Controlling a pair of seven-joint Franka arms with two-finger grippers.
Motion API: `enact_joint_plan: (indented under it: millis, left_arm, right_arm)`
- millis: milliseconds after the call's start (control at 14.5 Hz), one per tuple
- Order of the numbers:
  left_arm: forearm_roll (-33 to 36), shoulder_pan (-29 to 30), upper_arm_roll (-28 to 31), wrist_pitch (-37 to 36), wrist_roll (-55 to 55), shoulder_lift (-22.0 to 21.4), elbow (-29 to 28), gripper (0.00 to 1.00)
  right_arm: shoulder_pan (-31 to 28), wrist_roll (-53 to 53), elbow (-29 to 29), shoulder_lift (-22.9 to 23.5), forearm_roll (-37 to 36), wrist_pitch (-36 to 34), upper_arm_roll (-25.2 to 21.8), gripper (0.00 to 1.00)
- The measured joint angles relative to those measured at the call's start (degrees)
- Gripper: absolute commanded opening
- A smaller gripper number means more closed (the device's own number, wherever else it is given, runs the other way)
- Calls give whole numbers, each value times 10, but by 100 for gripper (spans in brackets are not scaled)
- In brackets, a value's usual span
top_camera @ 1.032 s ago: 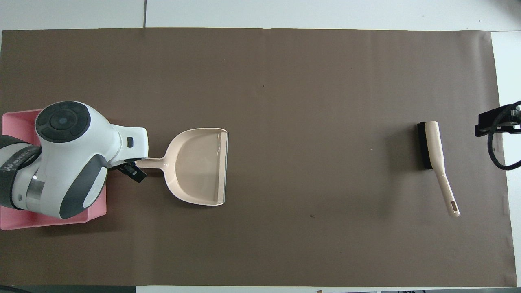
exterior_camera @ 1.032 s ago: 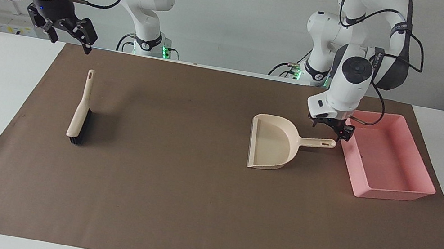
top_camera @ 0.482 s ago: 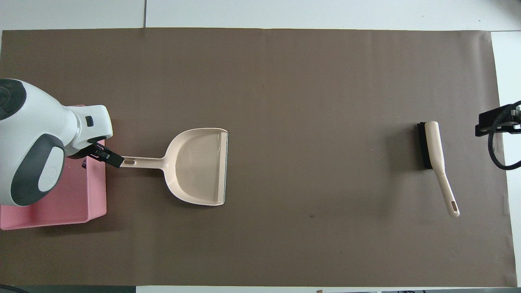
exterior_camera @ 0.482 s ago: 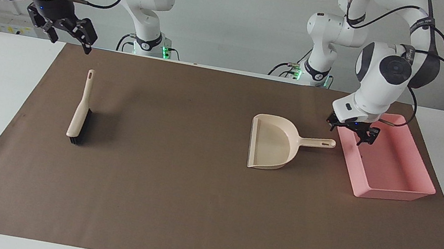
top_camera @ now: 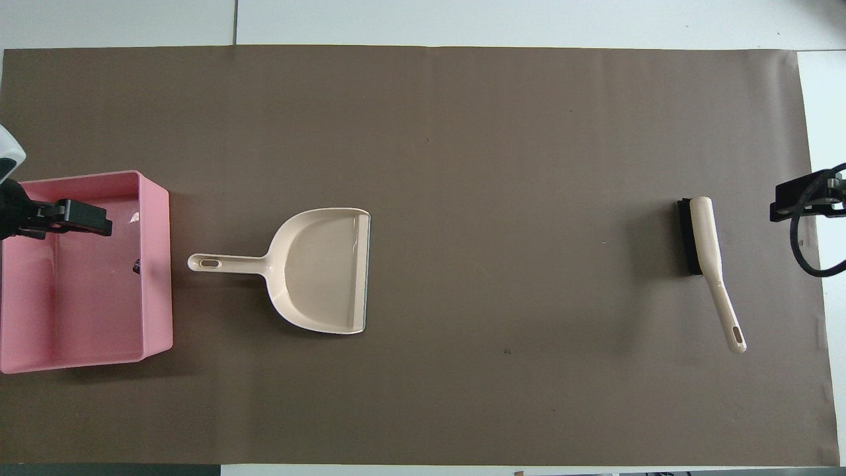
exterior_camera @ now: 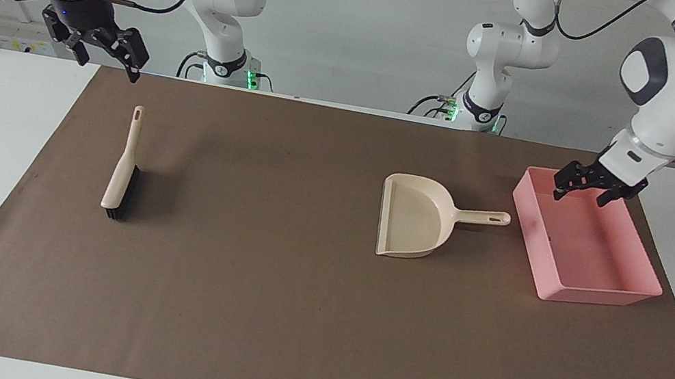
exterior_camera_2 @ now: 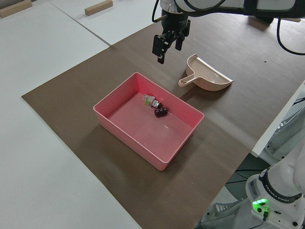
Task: Clean e-waste and dump in bin
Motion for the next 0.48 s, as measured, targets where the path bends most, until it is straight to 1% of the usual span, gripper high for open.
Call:
enact_joint_plan:
  millis: [138, 275, 482]
  left_arm:
    - [-10, 18, 0, -45, 0, 2, 59, 99]
    - [-11, 21, 0, -75, -2, 3, 99, 99]
    - [-11, 21, 0, -93, -4, 5, 110, 99]
  right_arm:
    - [13, 0, 0, 0, 0, 0, -14, 100]
    - [13, 0, 0, 0, 0, 0, -19, 100]
    - [14, 0, 0, 0, 0, 0, -21, 100]
